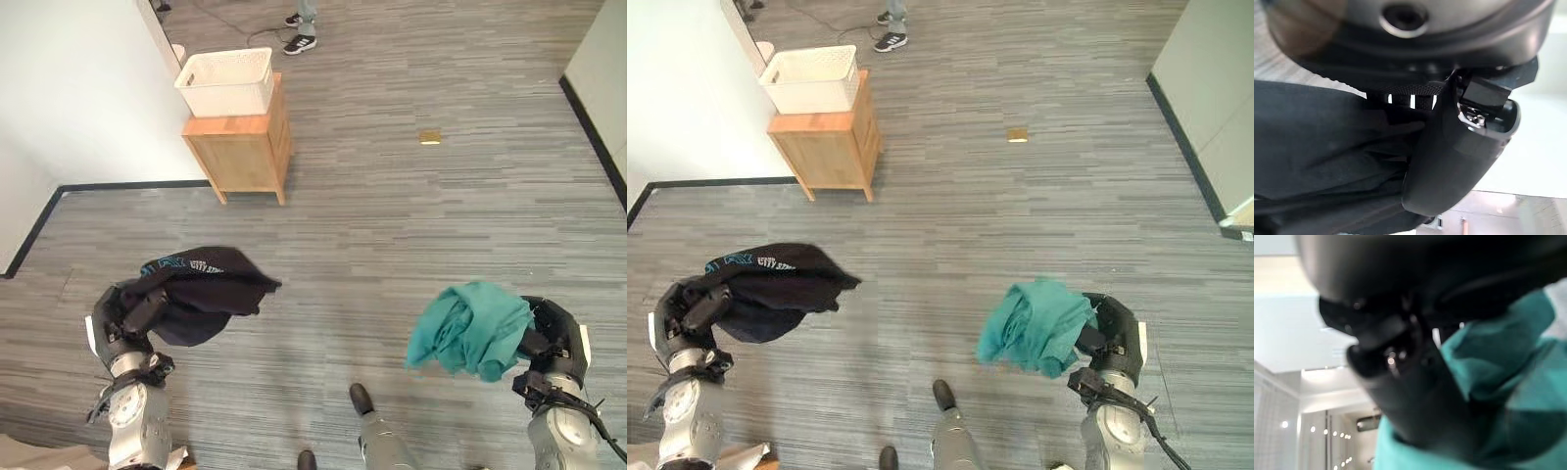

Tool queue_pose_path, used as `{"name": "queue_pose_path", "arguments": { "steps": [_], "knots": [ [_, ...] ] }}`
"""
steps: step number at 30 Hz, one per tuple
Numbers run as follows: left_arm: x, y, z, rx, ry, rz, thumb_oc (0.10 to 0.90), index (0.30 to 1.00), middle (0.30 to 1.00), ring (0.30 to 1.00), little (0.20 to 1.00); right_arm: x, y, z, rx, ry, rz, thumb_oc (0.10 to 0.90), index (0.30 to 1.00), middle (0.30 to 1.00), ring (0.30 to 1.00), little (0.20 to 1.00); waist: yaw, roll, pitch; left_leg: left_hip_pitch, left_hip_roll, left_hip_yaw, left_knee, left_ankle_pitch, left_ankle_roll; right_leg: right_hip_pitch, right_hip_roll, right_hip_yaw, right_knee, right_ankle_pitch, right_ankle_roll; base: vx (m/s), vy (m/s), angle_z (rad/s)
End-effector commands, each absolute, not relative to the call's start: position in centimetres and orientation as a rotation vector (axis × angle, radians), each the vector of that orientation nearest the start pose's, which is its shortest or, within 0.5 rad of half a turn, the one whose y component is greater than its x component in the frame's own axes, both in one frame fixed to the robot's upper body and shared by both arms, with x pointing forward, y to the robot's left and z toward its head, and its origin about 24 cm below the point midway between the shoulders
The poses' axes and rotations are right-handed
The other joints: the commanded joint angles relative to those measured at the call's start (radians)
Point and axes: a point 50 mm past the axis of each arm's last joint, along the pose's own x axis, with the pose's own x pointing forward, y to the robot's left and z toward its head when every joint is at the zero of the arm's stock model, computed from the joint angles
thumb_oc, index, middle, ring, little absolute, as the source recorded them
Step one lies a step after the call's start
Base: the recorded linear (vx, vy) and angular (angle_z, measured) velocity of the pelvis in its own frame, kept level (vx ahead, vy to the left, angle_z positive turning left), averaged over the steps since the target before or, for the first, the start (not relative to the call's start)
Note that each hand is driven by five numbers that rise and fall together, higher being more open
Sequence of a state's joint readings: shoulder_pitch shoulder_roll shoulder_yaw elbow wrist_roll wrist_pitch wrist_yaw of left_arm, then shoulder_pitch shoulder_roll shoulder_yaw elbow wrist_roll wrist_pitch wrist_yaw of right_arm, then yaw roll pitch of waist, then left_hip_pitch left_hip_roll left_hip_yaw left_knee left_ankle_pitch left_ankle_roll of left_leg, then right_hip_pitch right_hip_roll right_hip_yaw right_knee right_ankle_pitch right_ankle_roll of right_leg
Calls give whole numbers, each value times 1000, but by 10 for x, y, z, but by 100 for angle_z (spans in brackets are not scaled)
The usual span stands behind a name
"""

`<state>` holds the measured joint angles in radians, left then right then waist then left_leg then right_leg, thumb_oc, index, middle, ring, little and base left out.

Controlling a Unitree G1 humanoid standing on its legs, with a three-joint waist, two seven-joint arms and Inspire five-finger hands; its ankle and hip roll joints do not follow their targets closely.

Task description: Pick up bed clothes into laundry basket.

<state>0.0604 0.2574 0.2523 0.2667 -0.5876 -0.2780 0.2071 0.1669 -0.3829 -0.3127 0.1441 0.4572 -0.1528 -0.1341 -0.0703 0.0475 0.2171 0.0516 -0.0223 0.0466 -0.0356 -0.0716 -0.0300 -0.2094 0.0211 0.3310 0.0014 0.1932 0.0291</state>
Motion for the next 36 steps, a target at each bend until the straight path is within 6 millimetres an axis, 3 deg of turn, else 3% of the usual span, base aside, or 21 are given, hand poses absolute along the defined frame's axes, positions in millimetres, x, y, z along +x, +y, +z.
{"name": "queue_pose_path", "arguments": {
  "steps": [1,7,11,15,17,20,22,24,27,30,34,36],
  "knots": [
    [244,306,115,-62,-399,363,400,300,300,300,300,199,-347,104,80,-344,-570,400,300,300,300,300,3,-101,-82,16,106,74,-30,18,-25,160,-48,-137,106,-281,112,20,-5,19],
    [258,296,124,-72,-429,311,400,300,300,300,300,228,-329,128,83,-424,-443,400,300,300,300,300,17,-92,-89,25,95,54,-46,30,-20,170,-58,-160,109,-281,114,-35,44,20],
    [266,299,143,-41,-484,307,400,300,300,300,300,260,-307,165,-9,-496,-270,400,300,300,300,300,60,-97,-96,32,85,31,-46,34,-16,191,-69,-177,110,-285,114,-18,54,10],
    [262,307,137,-60,-471,349,400,300,300,300,300,272,-291,176,-17,-521,-189,400,300,300,300,300,83,-102,-91,32,80,14,-40,33,-14,200,-77,-188,109,-289,112,-5,31,15],
    [253,315,125,-74,-437,408,400,300,300,300,300,277,-281,179,-30,-526,-140,400,300,300,300,300,107,-106,-85,24,77,5,-22,25,-13,202,-85,-199,109,-290,110,7,19,16],
    [229,323,92,-145,-342,521,400,300,300,300,300,275,-274,170,-30,-491,-120,400,300,300,300,300,132,-110,-73,10,70,-8,-8,15,-6,197,-97,-207,114,-289,109,43,31,16],
    [222,323,84,-155,-314,550,400,300,300,300,300,272,-274,166,-34,-480,-129,400,300,300,300,300,133,-110,-72,7,69,-11,-4,11,-4,196,-99,-207,114,-289,109,53,21,17],
    [202,326,56,-158,-206,624,400,300,300,300,300,258,-283,146,-5,-426,-199,400,300,300,300,300,132,-110,-68,0,65,-15,8,-2,1,198,-107,-206,106,-287,108,138,30,7],
    [192,324,44,-141,-145,621,400,300,300,300,300,243,-299,131,-5,-380,-295,400,300,300,300,300,125,-108,-81,1,61,-12,1,-8,3,203,-114,-202,82,-280,111,133,23,7],
    [193,325,48,-116,-154,606,400,300,300,300,300,236,-307,127,1,-370,-340,400,300,300,300,300,118,-104,-86,2,62,-8,-4,-10,3,202,-118,-199,71,-279,113,71,23,2],
    [205,326,73,-67,-257,575,400,300,300,300,300,229,-313,124,8,-386,-394,400,300,300,300,300,96,-94,-97,17,59,18,-34,-13,3,199,-123,-182,47,-272,123,80,53,-11],
    [212,316,87,-70,-321,527,400,300,300,300,300,228,-314,123,-2,-388,-407,400,300,300,300,300,87,-88,-93,16,56,26,-31,-18,6,189,-127,-176,58,-272,128,51,72,-8]
  ]
}}
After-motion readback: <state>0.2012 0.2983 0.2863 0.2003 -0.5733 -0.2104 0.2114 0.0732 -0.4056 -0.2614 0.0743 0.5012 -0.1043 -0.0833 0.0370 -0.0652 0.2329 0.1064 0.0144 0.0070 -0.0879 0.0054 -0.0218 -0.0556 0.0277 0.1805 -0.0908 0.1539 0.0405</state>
